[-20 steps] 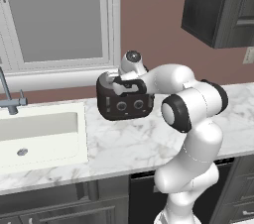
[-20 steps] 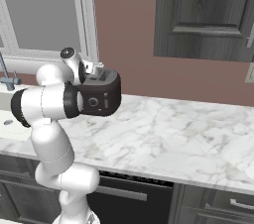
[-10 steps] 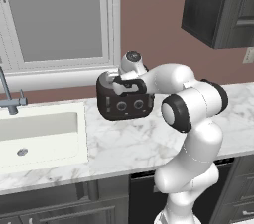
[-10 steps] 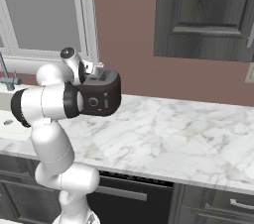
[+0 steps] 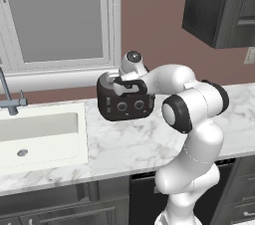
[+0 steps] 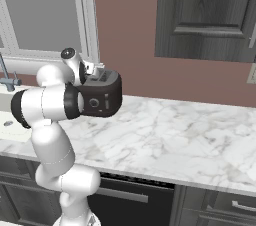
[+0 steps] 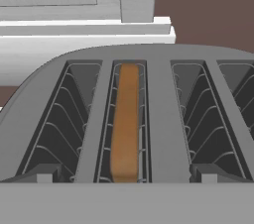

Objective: Start the toaster. Once the lever pops up, take the bread to the plate on the dining counter.

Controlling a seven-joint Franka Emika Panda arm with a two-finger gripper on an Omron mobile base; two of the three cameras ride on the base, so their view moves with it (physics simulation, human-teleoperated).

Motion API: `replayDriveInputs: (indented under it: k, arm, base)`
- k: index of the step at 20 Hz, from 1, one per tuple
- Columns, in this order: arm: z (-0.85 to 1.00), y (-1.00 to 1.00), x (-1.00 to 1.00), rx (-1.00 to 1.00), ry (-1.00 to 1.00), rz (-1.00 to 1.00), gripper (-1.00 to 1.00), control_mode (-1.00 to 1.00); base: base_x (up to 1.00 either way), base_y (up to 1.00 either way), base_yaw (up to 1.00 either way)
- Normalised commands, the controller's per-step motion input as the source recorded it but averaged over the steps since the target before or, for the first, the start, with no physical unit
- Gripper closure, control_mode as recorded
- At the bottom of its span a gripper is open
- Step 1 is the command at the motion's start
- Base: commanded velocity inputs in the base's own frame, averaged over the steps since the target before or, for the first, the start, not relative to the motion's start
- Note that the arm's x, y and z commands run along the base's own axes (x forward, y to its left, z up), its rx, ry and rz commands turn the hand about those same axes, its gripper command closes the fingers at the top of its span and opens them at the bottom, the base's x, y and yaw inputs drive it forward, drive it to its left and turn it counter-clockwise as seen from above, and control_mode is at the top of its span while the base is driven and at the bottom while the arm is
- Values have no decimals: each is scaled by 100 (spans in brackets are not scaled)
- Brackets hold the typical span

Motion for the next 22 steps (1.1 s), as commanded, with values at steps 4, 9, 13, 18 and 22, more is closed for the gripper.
replayDriveInputs:
  k: [4,9,13,18,22]
  arm:
    - [0,0,0,0,0,0,-100,-100]
    - [0,0,0,0,0,0,-100,-100]
    - [0,0,0,0,0,0,-100,-100]
    - [0,0,0,0,0,0,-100,-100]
    - [0,0,0,0,0,0,-100,-100]
  base:
    - [0,0,0]
    - [0,0,0]
    - [0,0,0]
    - [0,0,0]
    - [0,0,0]
